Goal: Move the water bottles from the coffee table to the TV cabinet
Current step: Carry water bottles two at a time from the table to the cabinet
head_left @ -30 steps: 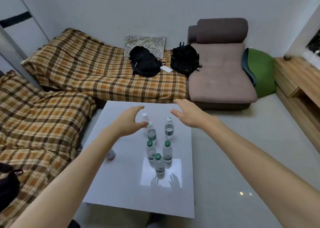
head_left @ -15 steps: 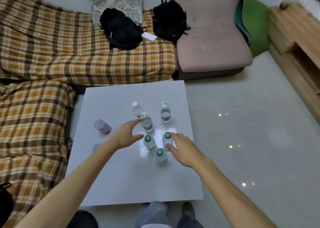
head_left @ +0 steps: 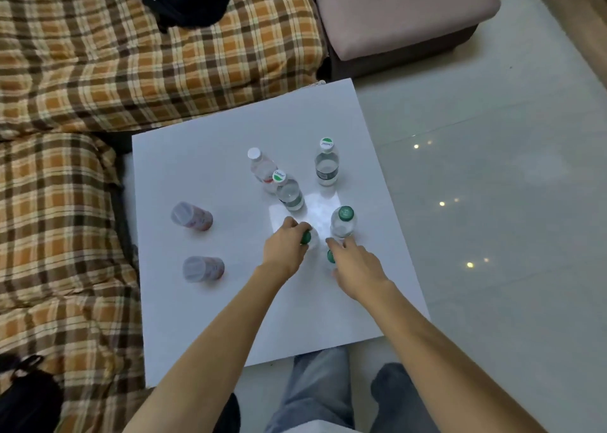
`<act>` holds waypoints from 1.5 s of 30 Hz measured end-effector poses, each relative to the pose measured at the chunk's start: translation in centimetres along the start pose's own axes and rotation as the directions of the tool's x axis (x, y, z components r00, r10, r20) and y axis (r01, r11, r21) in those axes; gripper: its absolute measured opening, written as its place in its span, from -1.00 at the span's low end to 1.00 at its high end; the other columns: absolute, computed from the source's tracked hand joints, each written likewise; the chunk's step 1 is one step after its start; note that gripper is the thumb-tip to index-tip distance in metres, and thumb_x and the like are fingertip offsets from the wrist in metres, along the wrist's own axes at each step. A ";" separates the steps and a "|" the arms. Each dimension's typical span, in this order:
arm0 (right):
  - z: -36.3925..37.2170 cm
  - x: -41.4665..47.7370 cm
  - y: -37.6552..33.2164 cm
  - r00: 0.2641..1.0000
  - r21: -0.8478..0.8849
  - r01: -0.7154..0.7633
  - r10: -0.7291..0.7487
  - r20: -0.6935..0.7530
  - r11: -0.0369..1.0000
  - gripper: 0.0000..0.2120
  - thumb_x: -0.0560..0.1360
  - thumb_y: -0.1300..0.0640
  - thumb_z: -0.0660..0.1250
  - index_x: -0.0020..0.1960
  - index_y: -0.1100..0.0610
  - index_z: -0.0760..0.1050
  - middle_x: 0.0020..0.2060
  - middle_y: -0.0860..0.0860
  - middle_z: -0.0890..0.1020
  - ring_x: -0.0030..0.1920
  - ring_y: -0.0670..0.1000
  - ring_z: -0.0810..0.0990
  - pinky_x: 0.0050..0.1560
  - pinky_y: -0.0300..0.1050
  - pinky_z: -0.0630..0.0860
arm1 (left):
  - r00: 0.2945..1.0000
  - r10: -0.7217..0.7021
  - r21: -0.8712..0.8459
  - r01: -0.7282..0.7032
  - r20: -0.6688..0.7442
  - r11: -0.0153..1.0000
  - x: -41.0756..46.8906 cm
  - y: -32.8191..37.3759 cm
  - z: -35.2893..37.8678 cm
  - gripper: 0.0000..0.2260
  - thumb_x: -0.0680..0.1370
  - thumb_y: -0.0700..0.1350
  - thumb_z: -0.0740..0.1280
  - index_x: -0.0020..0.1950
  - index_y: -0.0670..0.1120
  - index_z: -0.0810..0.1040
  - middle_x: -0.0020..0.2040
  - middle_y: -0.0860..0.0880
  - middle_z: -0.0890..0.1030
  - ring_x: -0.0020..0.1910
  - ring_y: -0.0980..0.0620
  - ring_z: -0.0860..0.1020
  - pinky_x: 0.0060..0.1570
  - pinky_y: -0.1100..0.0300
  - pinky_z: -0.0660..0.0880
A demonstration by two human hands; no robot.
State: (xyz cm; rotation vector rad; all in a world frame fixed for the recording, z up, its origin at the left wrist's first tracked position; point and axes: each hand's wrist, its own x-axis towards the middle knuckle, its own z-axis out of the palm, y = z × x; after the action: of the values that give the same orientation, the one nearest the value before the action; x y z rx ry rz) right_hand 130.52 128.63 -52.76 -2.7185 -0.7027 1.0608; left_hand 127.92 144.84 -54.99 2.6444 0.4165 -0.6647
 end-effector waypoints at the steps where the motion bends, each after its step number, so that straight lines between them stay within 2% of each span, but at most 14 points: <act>1: 0.5 0.6 -0.5 1.000 -0.011 -0.009 0.009 0.002 1.000 -0.43 0.52 0.24 0.29 0.47 0.08 0.19 0.29 0.20 0.37 0.12 0.23 0.51 -0.07 0.01 0.42 | 1.000 -0.007 -0.015 0.006 -0.028 1.000 0.1 -0.1 0.4 -0.68 0.56 -0.14 0.32 0.31 -0.02 0.49 0.20 -0.09 0.45 -0.02 -0.19 0.57 -0.12 0.00 0.54; 5: 2.4 1.9 -1.4 0.996 0.079 -0.086 0.088 -0.012 0.993 -0.58 0.51 0.28 0.30 0.34 0.17 0.31 0.26 0.20 0.34 0.02 0.21 0.49 -0.13 -0.02 0.42 | 0.998 -0.010 -0.074 0.005 -0.064 0.997 0.1 -0.5 1.3 -0.72 0.53 -0.20 0.33 0.25 -0.11 0.49 0.17 -0.14 0.41 -0.11 -0.23 0.55 -0.22 0.02 0.45; 9: 2.5 1.3 0.1 0.992 0.194 -0.110 0.120 -0.038 0.975 -0.70 0.60 0.22 0.12 0.32 0.19 0.36 0.25 0.20 0.42 0.01 0.22 0.49 -0.09 0.01 0.39 | 0.989 -0.043 -0.286 0.000 -0.142 0.958 -1.4 -1.0 0.9 -0.70 0.46 -0.17 0.40 0.18 -0.13 0.51 0.14 -0.10 0.40 -0.11 -0.15 0.50 -0.11 0.05 0.49; 11: 2.0 -0.6 1.5 0.995 0.216 -0.089 0.094 -0.016 0.972 -0.76 0.56 0.25 0.19 0.22 0.13 0.42 0.20 0.18 0.39 0.03 0.21 0.53 -0.07 0.00 0.46 | 0.982 -0.072 -0.366 0.003 -0.176 0.931 -2.5 -1.0 0.2 -0.71 0.42 -0.18 0.44 0.12 -0.12 0.53 0.07 -0.04 0.39 -0.14 -0.06 0.45 -0.10 0.18 0.40; 14: 0.4 -3.8 3.3 0.997 0.258 -0.051 0.066 -0.049 0.965 -0.82 0.53 0.23 0.25 0.12 0.08 0.42 0.06 0.05 0.31 -0.21 0.03 0.48 -0.13 -0.03 0.54 | 0.976 -0.088 -0.401 0.000 -0.201 0.916 -3.9 -0.4 -1.2 -0.71 0.39 -0.19 0.47 0.08 -0.11 0.56 0.02 -0.04 0.41 -0.14 -0.02 0.45 -0.10 0.26 0.35; 17: -1.9 -7.1 4.5 0.995 0.261 -0.045 0.066 -0.073 0.964 -0.83 0.54 0.18 0.28 0.12 0.07 0.45 0.08 0.05 0.29 -0.16 0.11 0.53 -0.08 0.01 0.57 | 0.968 -0.096 -0.421 -0.012 -0.234 0.907 -5.2 1.3 -2.9 -0.74 0.37 -0.21 0.47 0.04 -0.09 0.59 -0.03 -0.06 0.46 -0.12 -0.01 0.46 -0.13 0.27 0.36; 21: -4.9 -12.3 6.9 0.991 0.249 -0.049 0.079 -0.111 0.967 -0.83 0.52 0.19 0.28 0.10 0.06 0.46 0.07 0.07 0.30 -0.16 0.14 0.55 -0.03 0.06 0.57 | 0.951 -0.085 -0.428 -0.053 -0.297 0.902 -7.2 5.2 -5.1 -0.81 0.34 -0.21 0.47 -0.08 -0.04 0.61 -0.12 -0.03 0.51 -0.15 -0.12 0.60 -0.08 0.06 0.53; 24: -7.2 -15.9 10.0 0.978 0.245 -0.062 0.108 -0.177 0.967 -0.79 0.48 0.22 0.30 0.10 0.06 0.47 0.06 0.08 0.31 -0.13 0.16 0.55 -0.05 0.04 0.57 | 0.954 -0.055 -0.447 -0.087 -0.293 0.890 -8.6 8.7 -5.6 -0.84 0.35 -0.22 0.47 -0.13 -0.05 0.61 -0.11 -0.05 0.61 -0.21 -0.13 0.66 -0.12 0.01 0.59; 30: -9.7 -21.8 18.8 0.919 0.303 -0.041 0.155 -0.363 0.952 -0.80 0.42 0.18 0.37 0.03 0.00 0.54 -0.03 0.05 0.40 0.03 0.07 0.46 -0.07 -0.07 0.48 | 0.949 -0.011 -0.518 -0.162 -0.315 0.840 -9.6 15.9 -3.7 -0.78 0.39 -0.18 0.52 0.01 -0.07 0.65 0.00 -0.08 0.66 -0.34 -0.03 0.70 -0.34 0.35 0.57; 33: -10.2 -23.9 23.6 0.894 0.275 -0.010 0.132 -0.429 0.961 -0.82 0.42 0.21 0.38 0.01 0.06 0.57 -0.12 0.03 0.46 0.10 0.00 0.37 -0.05 -0.09 0.44 | 0.948 -0.040 -0.577 -0.158 -0.315 0.801 -10.3 19.8 -2.2 -0.75 0.40 -0.18 0.54 0.06 -0.08 0.65 0.05 -0.06 0.63 -0.31 -0.05 0.71 -0.23 0.20 0.67; 36: -11.2 -25.7 28.7 0.867 0.288 -0.028 0.166 -0.469 0.957 -0.85 0.40 0.18 0.38 -0.05 0.01 0.56 -0.05 0.12 0.55 0.06 -0.01 0.36 -0.08 -0.10 0.41 | 0.946 -0.007 -0.576 -0.190 -0.323 0.795 -10.9 24.2 -1.2 -0.73 0.39 -0.20 0.55 0.08 -0.11 0.67 0.06 -0.08 0.65 -0.32 -0.03 0.71 -0.22 0.18 0.67; 40: -13.2 -28.5 35.0 0.868 0.301 -0.052 0.193 -0.458 0.952 -0.83 0.39 0.20 0.38 -0.10 -0.06 0.54 -0.02 0.15 0.57 0.02 0.00 0.37 -0.10 -0.11 0.39 | 0.948 0.020 -0.552 -0.201 -0.317 0.809 -11.4 30.4 -1.0 -0.75 0.38 -0.21 0.55 0.03 -0.09 0.65 0.08 -0.15 0.65 -0.31 -0.08 0.71 -0.14 -0.03 0.68; 42: -14.3 -29.8 38.0 0.866 0.317 -0.065 0.212 -0.453 0.946 -0.80 0.38 0.18 0.39 -0.12 -0.11 0.51 -0.01 0.14 0.54 0.02 0.05 0.44 -0.12 -0.13 0.37 | 0.949 0.034 -0.523 -0.202 -0.312 0.828 -11.1 33.7 -1.1 -0.76 0.38 -0.22 0.55 0.01 -0.10 0.65 0.08 -0.18 0.65 -0.31 -0.11 0.71 -0.19 0.04 0.68; 45: -15.9 -31.2 42.8 0.866 0.331 -0.074 0.225 -0.447 0.941 -0.80 0.39 0.16 0.40 -0.11 -0.12 0.51 0.00 0.11 0.50 0.02 0.07 0.48 -0.12 -0.16 0.36 | 0.956 0.052 -0.467 -0.189 -0.289 0.864 -9.9 38.5 -1.1 -0.75 0.38 -0.20 0.55 0.03 -0.11 0.67 0.03 -0.13 0.69 -0.36 -0.03 0.72 -0.35 0.31 0.60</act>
State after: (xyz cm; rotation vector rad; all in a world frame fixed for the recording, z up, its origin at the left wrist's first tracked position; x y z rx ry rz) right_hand 137.06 76.84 -34.54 -2.6235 -0.2208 0.4239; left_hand 134.24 109.44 -38.00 2.2424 0.4219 -0.1254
